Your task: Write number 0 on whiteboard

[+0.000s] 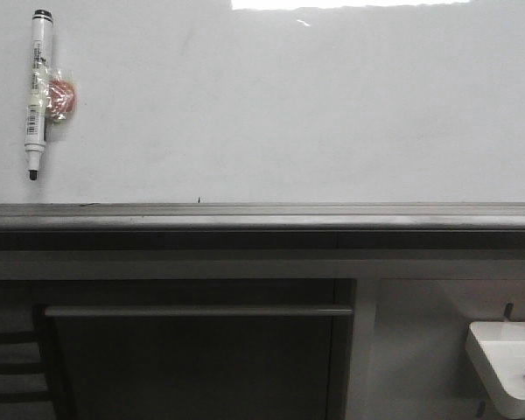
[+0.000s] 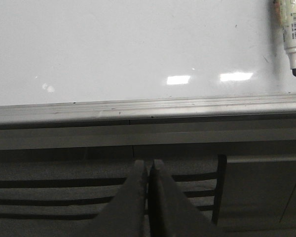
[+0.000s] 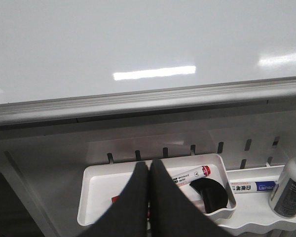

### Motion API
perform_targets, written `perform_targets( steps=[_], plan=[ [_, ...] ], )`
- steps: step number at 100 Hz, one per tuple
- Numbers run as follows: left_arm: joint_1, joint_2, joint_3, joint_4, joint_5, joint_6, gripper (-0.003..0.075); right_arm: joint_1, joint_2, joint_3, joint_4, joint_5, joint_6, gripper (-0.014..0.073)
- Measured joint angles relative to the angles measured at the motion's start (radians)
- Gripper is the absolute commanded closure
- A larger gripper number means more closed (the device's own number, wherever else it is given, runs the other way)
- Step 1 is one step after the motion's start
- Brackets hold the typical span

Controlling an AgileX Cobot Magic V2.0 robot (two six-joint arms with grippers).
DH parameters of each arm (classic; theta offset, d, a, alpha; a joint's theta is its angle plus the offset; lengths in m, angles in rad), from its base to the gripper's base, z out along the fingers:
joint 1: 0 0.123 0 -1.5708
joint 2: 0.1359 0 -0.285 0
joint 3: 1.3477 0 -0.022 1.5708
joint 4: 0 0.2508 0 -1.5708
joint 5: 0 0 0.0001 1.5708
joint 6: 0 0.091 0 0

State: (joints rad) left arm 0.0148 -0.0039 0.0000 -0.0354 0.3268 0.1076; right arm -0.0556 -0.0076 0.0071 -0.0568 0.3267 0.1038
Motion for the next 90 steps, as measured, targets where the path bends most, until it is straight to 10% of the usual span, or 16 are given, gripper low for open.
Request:
perform_targets(
  steps=[90],
  plan=[
    [0.0,0.0,0.0,0.016,-0.016,0.0,0.0741,0.0,0.0,0.0,0.0,0.0,0.0,0.065]
  ],
)
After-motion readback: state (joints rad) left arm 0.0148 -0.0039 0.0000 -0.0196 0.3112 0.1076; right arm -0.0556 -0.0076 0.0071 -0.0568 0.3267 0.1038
